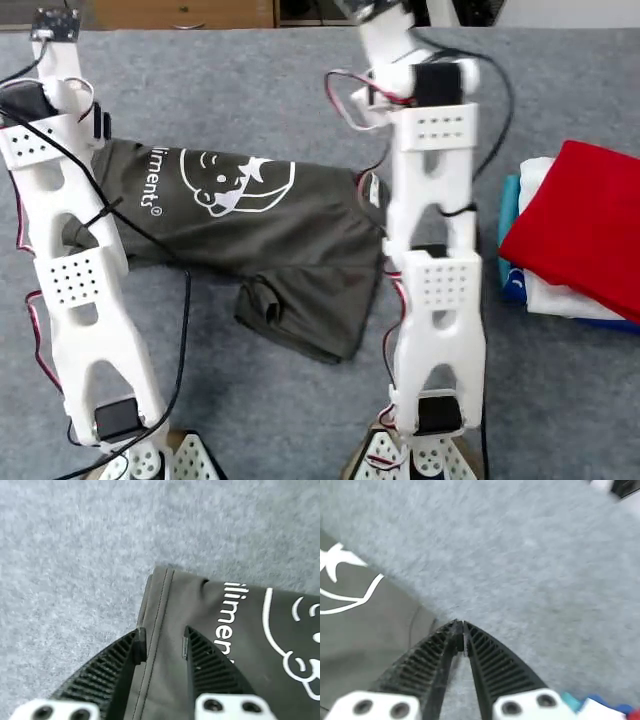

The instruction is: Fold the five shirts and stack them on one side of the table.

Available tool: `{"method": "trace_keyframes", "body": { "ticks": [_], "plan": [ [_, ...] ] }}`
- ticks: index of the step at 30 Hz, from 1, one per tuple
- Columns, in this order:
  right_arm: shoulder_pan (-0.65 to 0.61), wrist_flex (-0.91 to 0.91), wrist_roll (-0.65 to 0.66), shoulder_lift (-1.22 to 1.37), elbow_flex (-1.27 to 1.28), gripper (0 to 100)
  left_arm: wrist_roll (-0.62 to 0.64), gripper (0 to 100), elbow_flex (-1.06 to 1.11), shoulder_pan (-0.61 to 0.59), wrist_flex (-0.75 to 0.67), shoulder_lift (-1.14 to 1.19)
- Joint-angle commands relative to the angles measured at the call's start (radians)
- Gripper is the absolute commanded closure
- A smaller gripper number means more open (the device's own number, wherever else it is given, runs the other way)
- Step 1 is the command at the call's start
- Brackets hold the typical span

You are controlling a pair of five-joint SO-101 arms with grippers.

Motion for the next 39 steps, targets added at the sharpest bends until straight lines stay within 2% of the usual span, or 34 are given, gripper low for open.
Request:
{"method": "trace_keyframes", "body": {
  "ticks": [1,5,8,16,22,26,30,35,39],
  "plan": [
    [0.05,0.02,0.003,-0.208,0.111,99.5,0.008,86,-0.044,0.035,0.017,-0.125],
    [0.099,0.02,0.005,-0.444,0.384,99.4,0.006,86,0.034,0.071,0.017,-0.222],
    [0.136,0.018,0.005,-0.619,0.581,99.4,-0.037,86,0.195,0.101,0.017,-0.349],
    [0.274,0.014,0.005,-0.97,0.96,99.4,-0.184,86,0.911,0.253,0.015,-0.854],
    [0.412,0.014,0.006,-1.159,1.168,99.4,-0.336,86,1.425,0.417,0.014,-1.241],
    [0.481,0.014,0.008,-1.29,1.299,99.4,-0.404,86,1.708,0.554,0.012,-1.419],
    [0.515,0.014,0.008,-1.417,1.442,99.4,-0.4,80,1.892,0.709,0.011,-1.491],
    [0.522,0.014,0.008,-1.572,1.598,99.4,-0.399,80,2.004,0.879,0.003,-1.489],
    [0.522,0.014,0.008,-1.679,1.678,99.4,-0.399,79,2.085,0.991,-0.094,-1.489]
  ]
}}
